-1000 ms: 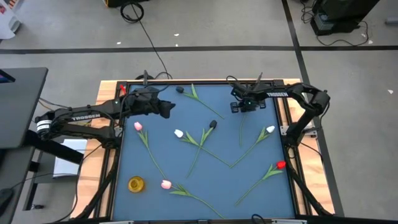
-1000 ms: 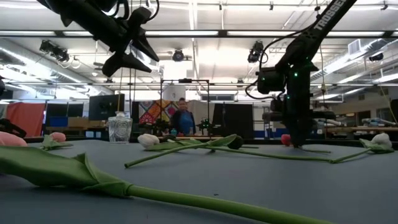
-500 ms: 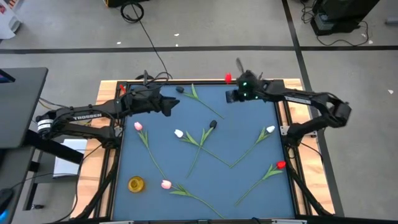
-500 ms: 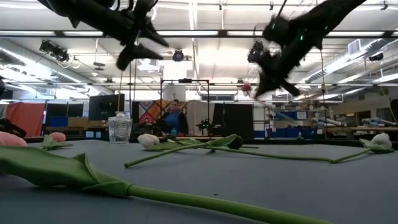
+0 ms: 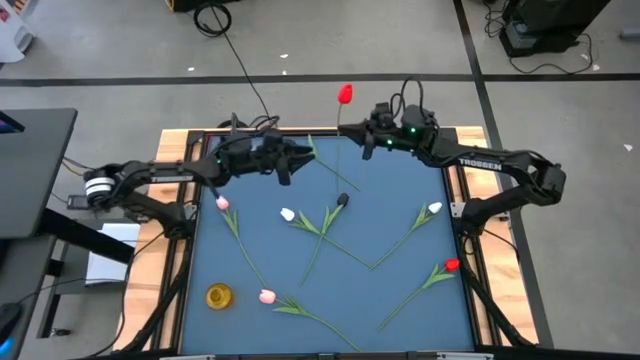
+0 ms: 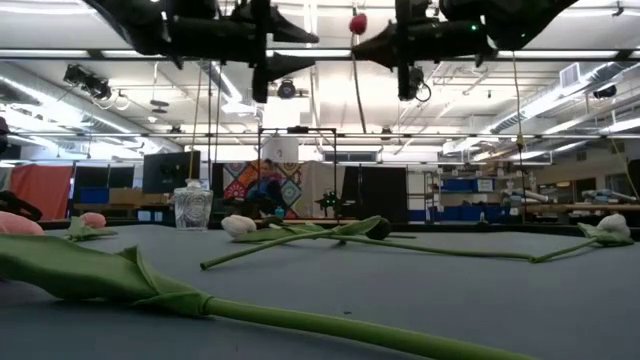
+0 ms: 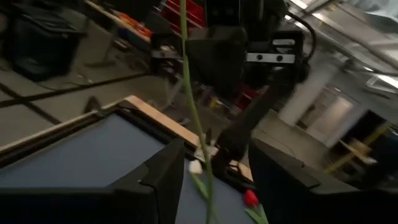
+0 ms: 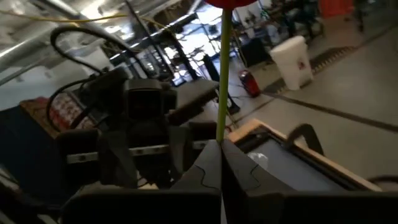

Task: Sort flowers into vase by color
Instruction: Put the top red flower into the transparent vase

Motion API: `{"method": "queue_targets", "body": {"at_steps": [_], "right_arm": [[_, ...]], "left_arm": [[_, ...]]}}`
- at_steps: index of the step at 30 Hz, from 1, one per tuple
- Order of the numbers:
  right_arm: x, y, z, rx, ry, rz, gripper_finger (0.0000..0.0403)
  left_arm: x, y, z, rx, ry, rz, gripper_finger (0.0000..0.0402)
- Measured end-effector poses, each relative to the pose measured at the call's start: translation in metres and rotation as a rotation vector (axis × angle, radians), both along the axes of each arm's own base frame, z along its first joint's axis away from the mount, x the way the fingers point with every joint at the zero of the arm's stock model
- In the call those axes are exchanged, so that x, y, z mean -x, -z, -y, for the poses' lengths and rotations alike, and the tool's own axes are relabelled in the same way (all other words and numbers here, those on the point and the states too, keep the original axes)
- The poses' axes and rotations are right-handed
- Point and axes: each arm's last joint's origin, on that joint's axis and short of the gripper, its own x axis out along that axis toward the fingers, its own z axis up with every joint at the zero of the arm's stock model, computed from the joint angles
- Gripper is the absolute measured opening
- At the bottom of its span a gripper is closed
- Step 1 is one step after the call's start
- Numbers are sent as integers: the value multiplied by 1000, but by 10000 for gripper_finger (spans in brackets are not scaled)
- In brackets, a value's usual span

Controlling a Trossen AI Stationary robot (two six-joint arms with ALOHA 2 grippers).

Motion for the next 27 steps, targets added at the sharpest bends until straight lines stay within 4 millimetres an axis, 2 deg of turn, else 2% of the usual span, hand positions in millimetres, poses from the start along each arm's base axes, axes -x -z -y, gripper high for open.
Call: {"method": "queue_targets", "body": {"at_steps": [4,8,11,18,22,27], "right_arm": [[-8,-8,1,41,-63,17,1],[-10,-16,2,60,-98,36,1],[-10,-23,1,77,-111,55,2],[-10,-27,2,87,-117,62,3],[-9,-28,3,102,-113,71,3],[-9,-29,3,230,-115,61,2]], "left_arm": [[-22,-5,-4,-26,114,-25,185],[-37,-9,-10,-54,128,-99,185],[-45,-10,-13,-82,130,-150,185],[-57,-17,-16,-100,161,-142,182],[-57,-11,-19,-31,156,-210,152],[-54,-3,-23,63,131,-282,74]]}}
